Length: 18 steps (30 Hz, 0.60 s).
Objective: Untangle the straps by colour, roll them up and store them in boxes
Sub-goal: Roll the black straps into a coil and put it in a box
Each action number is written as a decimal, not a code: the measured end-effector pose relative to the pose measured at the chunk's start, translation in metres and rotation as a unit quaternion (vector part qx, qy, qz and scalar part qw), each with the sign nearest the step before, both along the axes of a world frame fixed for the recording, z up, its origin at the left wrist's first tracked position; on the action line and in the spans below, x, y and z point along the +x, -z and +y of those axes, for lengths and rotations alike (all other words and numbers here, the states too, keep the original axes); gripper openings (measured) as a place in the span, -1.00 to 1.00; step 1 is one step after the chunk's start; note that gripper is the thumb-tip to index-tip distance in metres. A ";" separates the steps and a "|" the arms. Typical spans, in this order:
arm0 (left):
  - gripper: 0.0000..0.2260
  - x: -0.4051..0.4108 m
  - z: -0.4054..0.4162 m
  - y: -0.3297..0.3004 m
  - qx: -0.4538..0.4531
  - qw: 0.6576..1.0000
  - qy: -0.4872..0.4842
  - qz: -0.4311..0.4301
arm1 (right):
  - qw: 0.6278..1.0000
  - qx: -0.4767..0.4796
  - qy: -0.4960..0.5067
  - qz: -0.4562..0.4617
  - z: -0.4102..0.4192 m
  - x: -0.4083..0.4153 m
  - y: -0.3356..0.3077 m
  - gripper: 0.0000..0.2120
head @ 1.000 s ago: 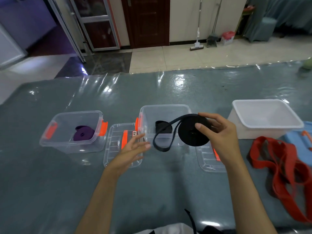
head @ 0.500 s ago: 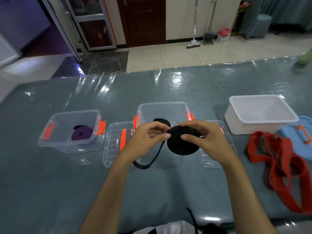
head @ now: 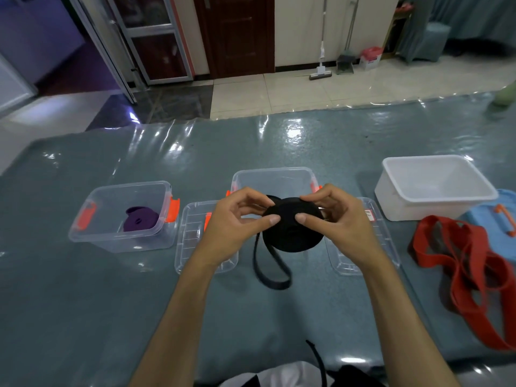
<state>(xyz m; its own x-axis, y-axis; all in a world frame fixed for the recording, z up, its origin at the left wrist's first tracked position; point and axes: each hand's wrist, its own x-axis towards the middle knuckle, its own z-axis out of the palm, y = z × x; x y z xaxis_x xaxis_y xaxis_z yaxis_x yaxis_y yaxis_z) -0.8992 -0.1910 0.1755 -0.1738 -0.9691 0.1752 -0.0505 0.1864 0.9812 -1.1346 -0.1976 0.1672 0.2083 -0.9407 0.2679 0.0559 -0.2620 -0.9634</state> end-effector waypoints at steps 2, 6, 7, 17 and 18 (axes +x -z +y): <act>-0.72 0.000 0.000 0.001 -0.010 1.000 -0.001 -0.013 | 1.000 0.006 -0.003 0.010 -0.001 0.003 -0.002 -0.76; -0.73 0.001 0.001 0.003 -0.010 1.000 -0.004 -0.021 | 0.999 0.000 -0.021 0.032 -0.003 0.006 -0.003 -0.78; -0.74 0.002 0.001 0.002 -0.011 1.000 -0.004 -0.025 | 0.999 -0.007 -0.026 0.040 -0.003 0.007 -0.004 -0.76; -0.77 -0.002 0.007 0.004 -0.018 0.999 0.015 0.022 | 1.000 -0.012 -0.011 0.019 0.007 -0.001 -0.005 -0.71; -0.71 -0.001 0.006 0.005 -0.013 0.999 0.032 0.012 | 1.000 -0.019 0.018 0.005 0.009 -0.003 -0.004 -0.72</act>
